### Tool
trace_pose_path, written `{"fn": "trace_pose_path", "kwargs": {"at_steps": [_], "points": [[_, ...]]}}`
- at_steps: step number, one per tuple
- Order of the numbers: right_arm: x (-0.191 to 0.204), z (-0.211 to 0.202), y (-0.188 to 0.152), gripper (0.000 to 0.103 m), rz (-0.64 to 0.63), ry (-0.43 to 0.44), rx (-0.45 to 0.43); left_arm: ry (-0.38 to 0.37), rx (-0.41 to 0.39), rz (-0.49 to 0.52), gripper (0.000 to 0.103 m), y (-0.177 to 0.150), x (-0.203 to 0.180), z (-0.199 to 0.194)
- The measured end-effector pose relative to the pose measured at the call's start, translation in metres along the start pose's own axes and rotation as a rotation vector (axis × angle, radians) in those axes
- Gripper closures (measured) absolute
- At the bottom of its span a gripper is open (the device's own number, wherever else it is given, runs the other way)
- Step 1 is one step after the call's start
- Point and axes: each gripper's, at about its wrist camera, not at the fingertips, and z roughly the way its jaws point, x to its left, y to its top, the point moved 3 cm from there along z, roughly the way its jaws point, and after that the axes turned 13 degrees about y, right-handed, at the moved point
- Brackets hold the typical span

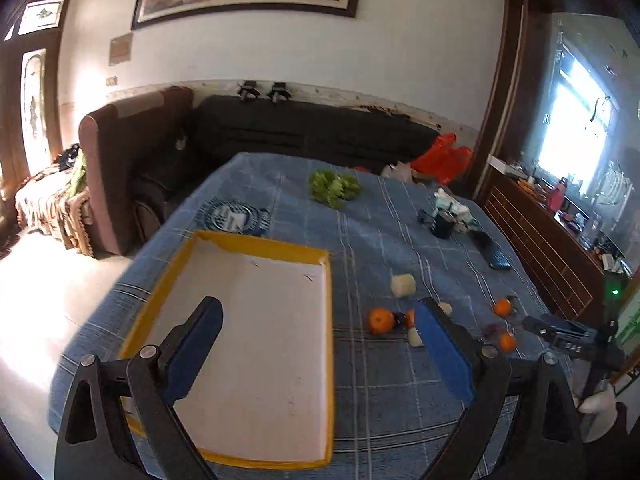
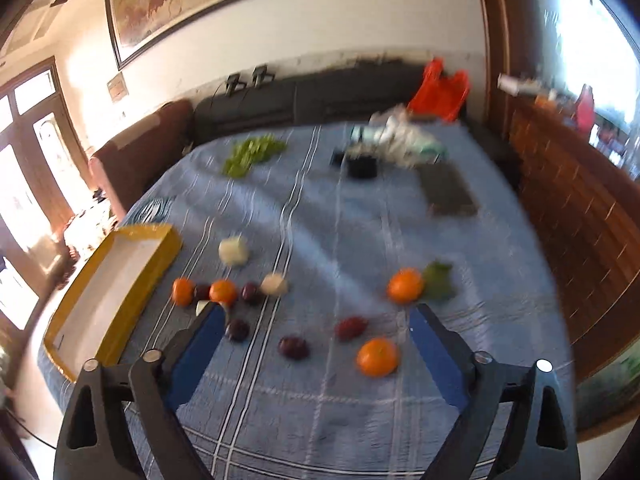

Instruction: Organize fruits

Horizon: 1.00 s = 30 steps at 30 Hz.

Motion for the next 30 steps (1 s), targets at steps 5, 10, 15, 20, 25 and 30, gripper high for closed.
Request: {"fn": "trace_pose_path", "kwargs": {"at_steps": [5, 10, 15, 20, 25, 30], "points": [[-0.01, 0.051, -0.022, 0.025, 0.068, 0.067, 0.088, -0.083, 0.149, 0.027, 0.048, -0.024, -0.037, 0.053], [-0.006, 0.081, -0.024, 0.025, 0.038, 0.025, 0.106, -0.122, 0.258, 0.012, 0.048, -0.037, -0.061, 0.089], [-0.005, 0.098, -0.031, 0.034, 0.024, 0.022, 0.123, -0.132, 0.317, 0.068, 0.048, -0.047, -0.096, 0.116], [-0.011, 0.098, -0.031, 0.061, 0.059, 0.075, 0.113, -0.142, 0.362, 0.109, 0.048, -0.058, -0.127, 0.142], [-0.01, 0.097, -0.032, 0.062, 0.062, 0.088, 0.109, -0.138, 0.384, 0.107, 0.048, -0.064, -0.144, 0.165], [-0.009, 0.097, -0.032, 0.061, 0.064, 0.099, 0.11, -0.168, 0.395, 0.089, 0.048, -0.065, -0.155, 0.18]]}}
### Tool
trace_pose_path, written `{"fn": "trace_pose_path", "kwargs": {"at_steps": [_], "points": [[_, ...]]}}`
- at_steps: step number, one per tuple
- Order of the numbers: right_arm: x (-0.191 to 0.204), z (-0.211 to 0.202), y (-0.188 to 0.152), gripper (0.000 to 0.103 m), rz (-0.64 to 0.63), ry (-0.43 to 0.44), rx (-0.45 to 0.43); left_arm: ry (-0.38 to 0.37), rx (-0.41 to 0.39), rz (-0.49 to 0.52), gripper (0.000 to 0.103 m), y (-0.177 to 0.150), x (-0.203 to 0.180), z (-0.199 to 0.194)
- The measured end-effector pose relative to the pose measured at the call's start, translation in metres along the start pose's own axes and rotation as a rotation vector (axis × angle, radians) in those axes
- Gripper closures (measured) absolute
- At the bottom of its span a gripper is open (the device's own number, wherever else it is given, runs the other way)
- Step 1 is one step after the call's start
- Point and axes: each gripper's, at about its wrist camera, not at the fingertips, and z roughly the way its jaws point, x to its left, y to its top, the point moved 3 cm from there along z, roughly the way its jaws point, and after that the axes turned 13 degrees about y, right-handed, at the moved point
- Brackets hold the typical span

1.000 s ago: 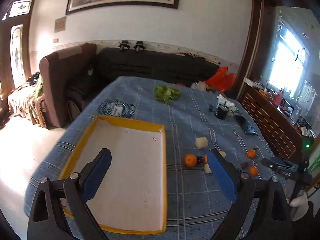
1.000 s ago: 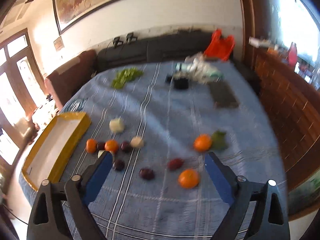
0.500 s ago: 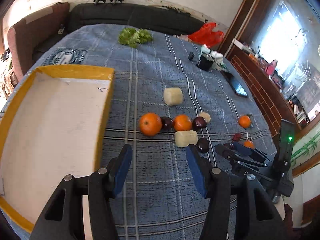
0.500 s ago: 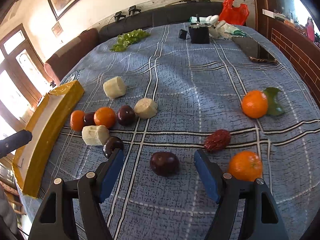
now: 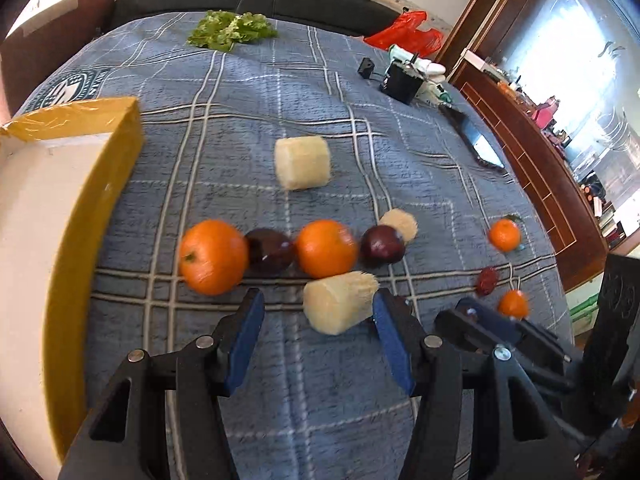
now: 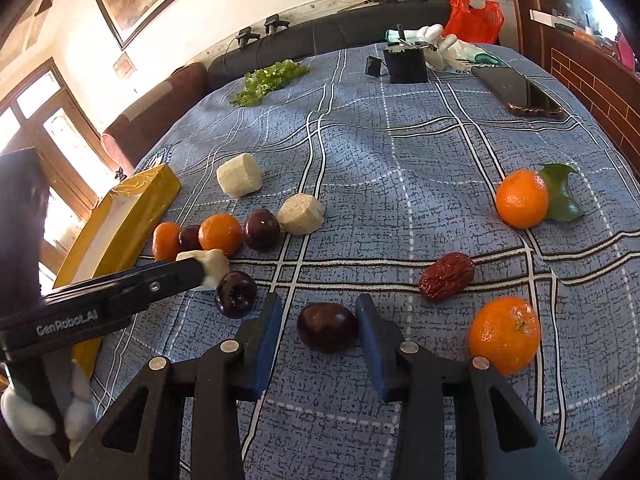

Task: Organize fruits
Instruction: 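Grasp the white sugarcane chunk with the left tool while the right tool grasps a dark plum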

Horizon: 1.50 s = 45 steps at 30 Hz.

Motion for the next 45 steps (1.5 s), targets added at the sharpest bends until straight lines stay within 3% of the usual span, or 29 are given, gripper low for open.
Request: {"fn": "trace_pose_path", "kwargs": {"at_steps": [9, 10, 11, 25, 28, 29, 31, 34, 37, 42, 45], "points": [[0.003, 0.0, -0.002, 0.061, -0.012, 0.015, 0.01, -0.004, -0.017, 0.031, 0.048, 0.004, -0.014, 0.008], [0.005, 0.001, -0.003, 0.061, -0.019, 0.014, 0.013, -0.007, -0.025, 0.039, 0.052, 0.005, -0.016, 0.009], [0.005, 0.001, -0.003, 0.061, -0.023, 0.013, 0.014, -0.016, -0.037, 0.048, 0.067, 0.005, -0.017, 0.008], [0.005, 0.002, -0.003, 0.06, -0.036, 0.003, 0.017, -0.011, -0.073, 0.152, 0.064, -0.009, -0.017, -0.005], [0.006, 0.002, -0.003, 0.06, -0.039, 0.001, 0.018, -0.023, -0.074, 0.144, 0.047, -0.007, -0.014, -0.001], [0.006, 0.002, -0.003, 0.06, -0.04, -0.001, 0.018, -0.035, -0.067, 0.132, 0.046, -0.007, -0.012, 0.001], [0.007, 0.002, -0.003, 0.06, -0.042, -0.003, 0.018, -0.077, -0.046, 0.103, 0.046, -0.006, -0.006, 0.005], [0.006, 0.002, -0.003, 0.06, -0.042, -0.003, 0.018, -0.166, -0.023, 0.093, 0.066, -0.009, -0.005, 0.002], [0.007, 0.002, -0.003, 0.057, -0.044, 0.006, 0.023, -0.089, -0.057, 0.156, 0.066, -0.015, -0.008, -0.008], [0.011, 0.0, -0.008, 0.057, -0.065, 0.002, 0.034, -0.076, -0.066, 0.229, 0.065, -0.024, -0.008, -0.015], [0.01, -0.002, -0.01, 0.057, -0.055, 0.016, 0.037, -0.076, -0.063, 0.273, 0.055, -0.029, -0.014, -0.013]]}}
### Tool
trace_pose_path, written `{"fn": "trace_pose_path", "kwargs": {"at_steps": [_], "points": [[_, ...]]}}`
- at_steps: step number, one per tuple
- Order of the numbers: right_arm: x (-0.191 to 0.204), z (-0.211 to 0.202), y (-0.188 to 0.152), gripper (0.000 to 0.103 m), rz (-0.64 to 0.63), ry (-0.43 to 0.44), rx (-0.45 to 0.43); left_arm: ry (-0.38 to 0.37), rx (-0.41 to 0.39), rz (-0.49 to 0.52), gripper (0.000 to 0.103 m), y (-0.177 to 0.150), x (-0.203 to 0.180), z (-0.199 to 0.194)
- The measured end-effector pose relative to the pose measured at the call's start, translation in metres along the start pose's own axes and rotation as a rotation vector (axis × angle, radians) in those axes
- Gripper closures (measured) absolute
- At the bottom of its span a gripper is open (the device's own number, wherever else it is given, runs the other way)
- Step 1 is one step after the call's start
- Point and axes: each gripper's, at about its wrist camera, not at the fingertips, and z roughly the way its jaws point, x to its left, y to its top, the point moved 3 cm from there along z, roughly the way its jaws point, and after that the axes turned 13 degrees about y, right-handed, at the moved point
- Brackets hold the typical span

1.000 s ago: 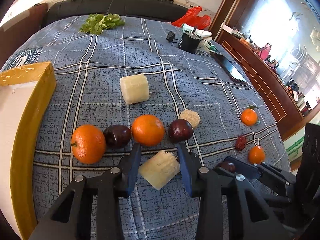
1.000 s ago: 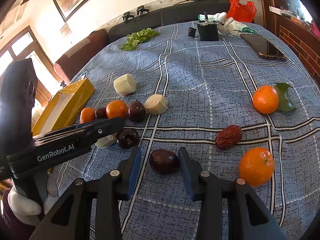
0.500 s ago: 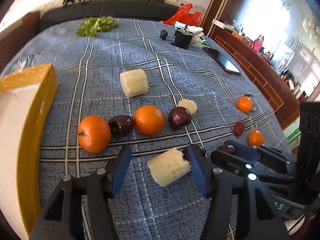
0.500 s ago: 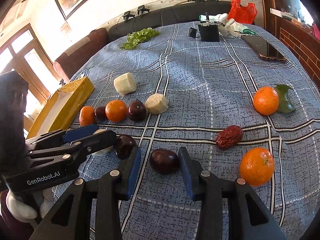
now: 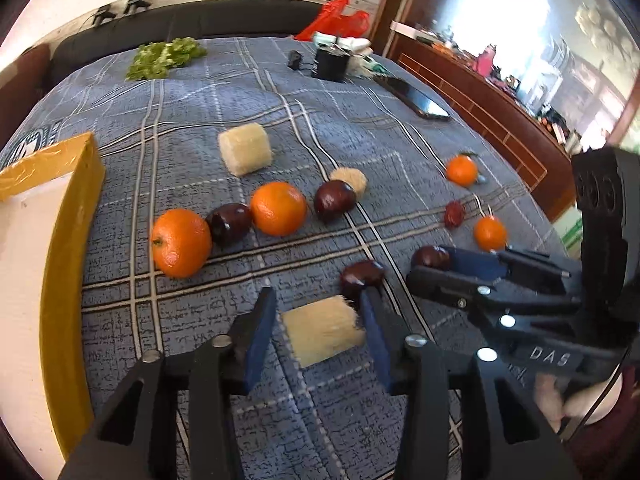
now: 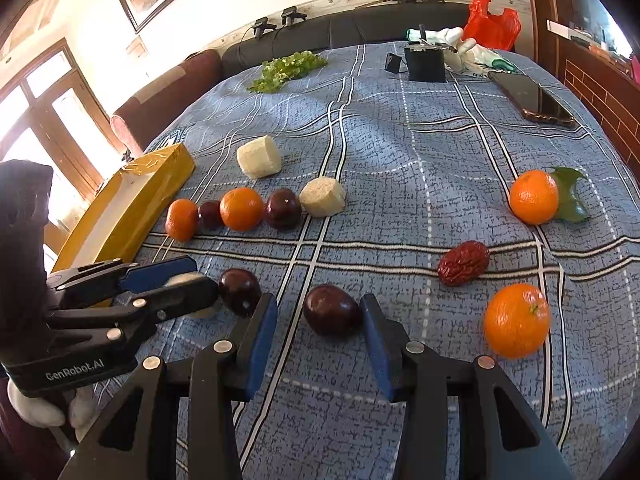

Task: Organize fruits
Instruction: 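Grasp the white sugarcane chunk with the left tool while the right tool grasps a dark plum, then carry both held pieces into the yellow tray and open both tools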

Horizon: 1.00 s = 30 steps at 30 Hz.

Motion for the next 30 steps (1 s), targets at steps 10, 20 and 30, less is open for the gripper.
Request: {"fn": "trace_pose_path", "kwargs": {"at_steps": [10, 20, 30], "points": [[0.003, 0.0, -0.003, 0.059, -0.013, -0.02, -0.002, 0.116, -0.027, 0.087, 0.069, -0.009, -0.019, -0.001], [0.026, -0.023, 0.001, 0.073, -0.036, -0.007, -0.062, 0.128, -0.136, -0.094, 0.069, -0.014, 0.027, -0.07], [0.152, -0.012, 0.019, 0.072, -0.23, 0.178, -0.034, 0.38, -0.166, -0.372, 0.068, -0.059, 0.168, -0.148]]}}
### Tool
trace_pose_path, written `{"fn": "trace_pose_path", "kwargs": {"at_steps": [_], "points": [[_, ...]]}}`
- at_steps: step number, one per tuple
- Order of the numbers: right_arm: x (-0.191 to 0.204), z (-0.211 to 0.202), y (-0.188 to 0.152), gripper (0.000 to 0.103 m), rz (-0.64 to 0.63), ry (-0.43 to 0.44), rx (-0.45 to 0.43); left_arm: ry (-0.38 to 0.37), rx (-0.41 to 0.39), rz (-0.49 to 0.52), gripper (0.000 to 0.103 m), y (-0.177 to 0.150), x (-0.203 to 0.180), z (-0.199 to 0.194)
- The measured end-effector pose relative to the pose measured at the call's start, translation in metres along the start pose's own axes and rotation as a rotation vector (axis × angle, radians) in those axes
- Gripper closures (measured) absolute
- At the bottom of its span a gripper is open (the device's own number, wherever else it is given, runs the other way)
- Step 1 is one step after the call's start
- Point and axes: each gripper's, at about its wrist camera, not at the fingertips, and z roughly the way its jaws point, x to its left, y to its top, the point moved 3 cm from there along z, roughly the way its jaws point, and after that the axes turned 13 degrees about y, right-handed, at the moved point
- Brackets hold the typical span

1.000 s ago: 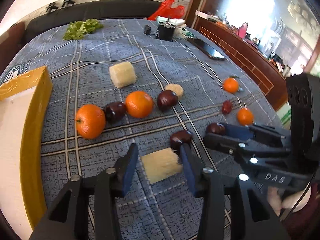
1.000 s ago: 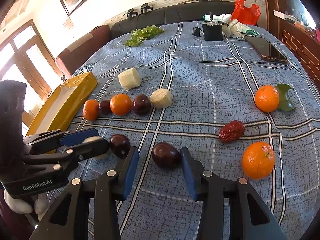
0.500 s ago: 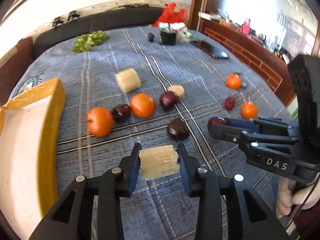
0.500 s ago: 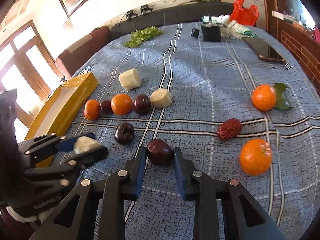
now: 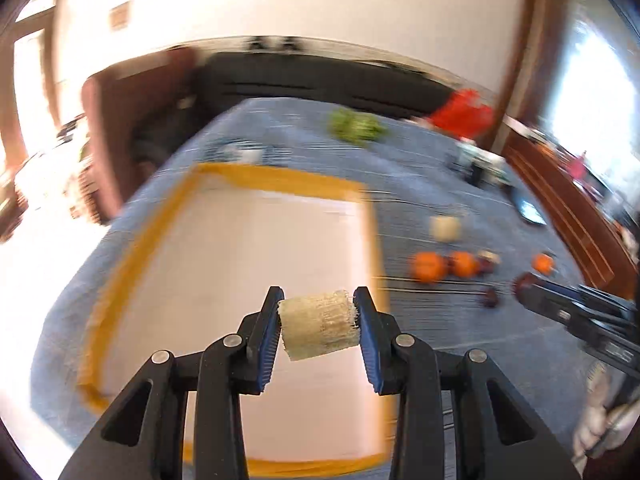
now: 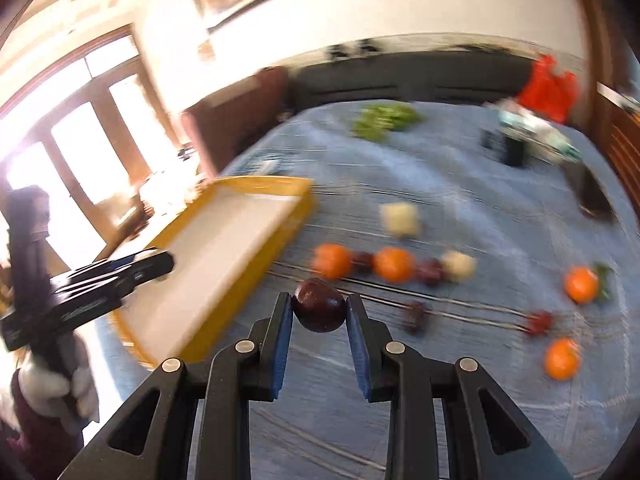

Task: Organize fruits
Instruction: 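Carry both held pieces into the yellow tray and open both tools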

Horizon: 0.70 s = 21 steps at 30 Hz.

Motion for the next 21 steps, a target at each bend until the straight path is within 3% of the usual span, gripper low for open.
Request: {"fn": "trace_pose_path", "kwargs": {"at_steps": [4, 10, 15, 21], "points": [[0.054, 0.052, 0.006, 0.072, -0.049, 0.117, 0.081, 0.106, 0.06, -0.061, 0.068, -0.007, 0.056, 0.018], [0.102, 0.126, -0.007, 0.072, -0.09, 0.173, 0.208, 0.183, 0.125, -0.105, 0.068, -0.023, 0.103, 0.042], [0.114, 0.168, -0.018, 0.072, -0.078, 0.188, 0.274, 0.167, 0.143, -0.121, 0.068, -0.031, 0.115, 0.051], [0.118, 0.188, -0.029, 0.07, -0.085, 0.176, 0.326, 0.121, 0.152, -0.167, 0.065, -0.029, 0.122, 0.05]]}}
